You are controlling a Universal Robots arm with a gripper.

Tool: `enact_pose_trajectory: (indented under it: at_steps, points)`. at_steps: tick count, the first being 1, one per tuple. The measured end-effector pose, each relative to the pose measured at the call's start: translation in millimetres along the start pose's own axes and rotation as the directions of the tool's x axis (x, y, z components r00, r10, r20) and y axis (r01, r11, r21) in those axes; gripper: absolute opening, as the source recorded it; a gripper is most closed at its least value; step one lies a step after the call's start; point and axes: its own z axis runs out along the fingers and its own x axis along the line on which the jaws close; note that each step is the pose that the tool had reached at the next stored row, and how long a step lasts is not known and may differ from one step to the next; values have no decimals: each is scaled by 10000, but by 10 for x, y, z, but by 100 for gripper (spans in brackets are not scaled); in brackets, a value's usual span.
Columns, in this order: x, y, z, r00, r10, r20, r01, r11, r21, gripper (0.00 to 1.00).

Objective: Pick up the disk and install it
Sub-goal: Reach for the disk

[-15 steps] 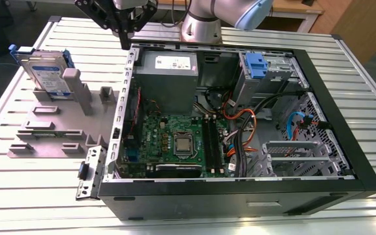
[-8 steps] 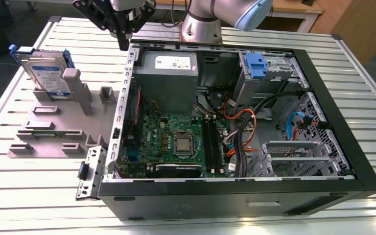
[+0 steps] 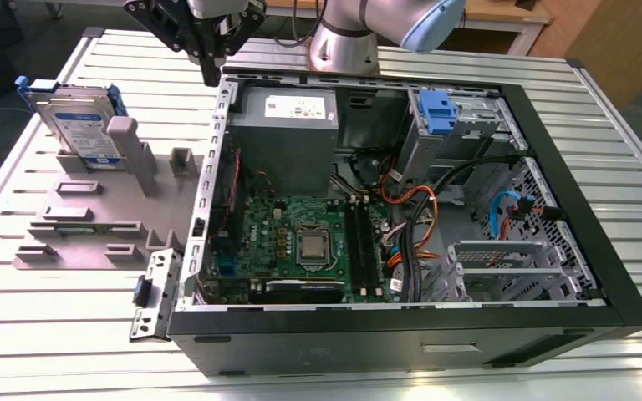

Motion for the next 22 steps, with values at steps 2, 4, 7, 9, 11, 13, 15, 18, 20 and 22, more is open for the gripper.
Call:
enact_pose_trajectory:
  at_steps: [2, 4, 7, 9, 11, 13, 15, 18, 20, 22]
  points:
    - [14, -1, 0, 10000, 2, 0, -2, 10000, -1, 11]
    - [32, -3, -1, 10000, 1, 0, -1, 10000, 0, 11]
    - [55, -4, -1, 10000, 0, 0, 0, 10000, 0, 11]
    - [72, -6, -1, 10000, 1, 0, -1, 10000, 0, 11]
    - [90, -7, -2, 10000, 0, -1, 0, 10000, 0, 11]
    - [105, -8, -2, 10000, 0, -1, 0, 10000, 0, 11]
    - [119, -9, -1, 10000, 0, -2, 0, 10000, 0, 11]
    - [139, -11, -1, 10000, 0, -3, 0, 10000, 0, 11]
    - [150, -11, -1, 10000, 0, -4, 0, 10000, 0, 11]
    - [160, -12, -1, 10000, 0, -5, 0, 10000, 0, 11]
